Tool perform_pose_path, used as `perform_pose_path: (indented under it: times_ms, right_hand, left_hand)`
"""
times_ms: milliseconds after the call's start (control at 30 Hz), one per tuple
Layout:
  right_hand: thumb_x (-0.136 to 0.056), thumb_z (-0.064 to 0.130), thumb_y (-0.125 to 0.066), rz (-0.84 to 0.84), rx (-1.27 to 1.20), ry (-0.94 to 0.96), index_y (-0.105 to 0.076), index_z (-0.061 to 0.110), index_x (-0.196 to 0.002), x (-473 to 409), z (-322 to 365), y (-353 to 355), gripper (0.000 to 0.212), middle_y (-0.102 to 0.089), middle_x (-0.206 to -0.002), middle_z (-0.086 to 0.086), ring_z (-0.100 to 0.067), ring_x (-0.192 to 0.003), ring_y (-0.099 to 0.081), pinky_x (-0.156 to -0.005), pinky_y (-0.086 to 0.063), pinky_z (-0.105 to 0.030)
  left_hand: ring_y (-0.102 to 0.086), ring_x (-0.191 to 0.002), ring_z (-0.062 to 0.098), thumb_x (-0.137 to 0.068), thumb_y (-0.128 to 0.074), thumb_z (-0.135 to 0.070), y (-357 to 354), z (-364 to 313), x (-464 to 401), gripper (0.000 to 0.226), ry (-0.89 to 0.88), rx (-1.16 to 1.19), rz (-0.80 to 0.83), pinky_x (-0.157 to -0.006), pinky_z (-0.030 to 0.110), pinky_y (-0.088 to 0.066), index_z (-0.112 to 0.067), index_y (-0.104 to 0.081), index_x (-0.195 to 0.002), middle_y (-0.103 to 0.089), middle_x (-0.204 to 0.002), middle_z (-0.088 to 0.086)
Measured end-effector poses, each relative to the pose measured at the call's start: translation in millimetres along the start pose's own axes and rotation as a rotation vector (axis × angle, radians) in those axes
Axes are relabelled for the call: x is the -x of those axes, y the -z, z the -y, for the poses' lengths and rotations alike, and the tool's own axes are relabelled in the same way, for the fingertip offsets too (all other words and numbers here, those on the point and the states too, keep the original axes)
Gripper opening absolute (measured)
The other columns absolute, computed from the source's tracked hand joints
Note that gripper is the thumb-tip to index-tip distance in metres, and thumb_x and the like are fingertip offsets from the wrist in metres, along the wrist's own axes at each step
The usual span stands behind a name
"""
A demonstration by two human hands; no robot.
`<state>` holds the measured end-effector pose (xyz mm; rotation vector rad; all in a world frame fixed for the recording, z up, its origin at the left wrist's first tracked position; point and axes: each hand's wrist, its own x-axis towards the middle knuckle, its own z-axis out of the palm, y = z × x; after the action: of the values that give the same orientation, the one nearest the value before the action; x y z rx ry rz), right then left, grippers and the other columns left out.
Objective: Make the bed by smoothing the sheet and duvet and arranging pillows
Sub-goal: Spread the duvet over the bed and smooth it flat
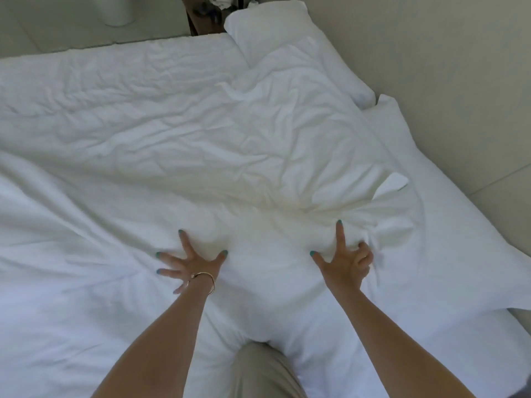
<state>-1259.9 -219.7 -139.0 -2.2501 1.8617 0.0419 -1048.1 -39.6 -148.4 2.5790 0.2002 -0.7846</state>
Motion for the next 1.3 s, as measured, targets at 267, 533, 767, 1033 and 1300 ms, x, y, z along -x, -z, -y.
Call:
perform_pose_path:
  times_ms: [267,533,767,1033,1300]
  right_hand:
    - [-0.092,0.017,-0.057,0.028,-0.223,0.134,-0.051,0.015,-0.130,-24,5,-12,0.038,-0.047,-0.114,-0.020,-0.039,-0.099,-0.053,-0.080,-0.047,-0.040]
    - [-0.087,0.002,-0.053,-0.181,-0.345,0.478,-0.057,0.016,-0.123,-47,54,88,0.039,-0.045,-0.112,-0.020,-0.042,-0.101,-0.051,-0.084,-0.046,-0.042]
    - [-0.090,0.041,-0.062,0.218,-0.584,0.550,-0.004,0.058,-0.145,-144,161,161,0.082,0.016,-0.161,0.002,-0.025,-0.149,0.004,-0.114,-0.012,-0.047]
    - [-0.059,0.083,-0.061,0.608,0.279,0.771,0.020,0.070,-0.132,-222,186,2,0.110,0.038,-0.151,0.015,-0.039,-0.139,0.033,-0.106,0.001,-0.071]
    - [-0.087,0.038,-0.065,0.537,-0.239,0.695,-0.023,0.046,-0.148,-275,220,-27,0.075,0.004,-0.163,0.001,-0.028,-0.147,0.016,-0.120,0.003,-0.037]
  left_hand:
    - [-0.055,-0.089,0.037,-0.082,-0.054,0.006,-14,-1,-14,0.087,-0.006,0.289,-0.034,-0.077,0.041,-0.049,-0.047,-0.022,-0.143,-0.023,-0.127,0.009]
    - [-0.046,-0.066,0.009,-0.083,-0.037,0.012,55,-32,28,0.060,-0.519,0.422,-0.145,-0.077,0.028,-0.049,-0.023,-0.052,-0.129,-0.026,-0.113,0.003]
    - [-0.024,-0.140,0.009,-0.083,-0.042,0.008,119,-183,-17,0.078,-0.856,0.674,-0.002,-0.109,0.021,-0.025,-0.033,-0.030,-0.148,-0.014,-0.155,0.003]
    - [0.016,-0.147,0.011,-0.089,-0.064,-0.025,6,-211,-145,0.087,-0.858,-0.273,0.189,-0.118,0.057,-0.005,-0.049,-0.005,-0.149,0.023,-0.157,-0.016]
    - [-0.017,-0.141,0.003,-0.066,-0.035,0.010,7,-258,-190,0.072,-1.115,0.212,-0.013,-0.115,0.018,-0.022,-0.014,-0.051,-0.132,-0.022,-0.154,0.006]
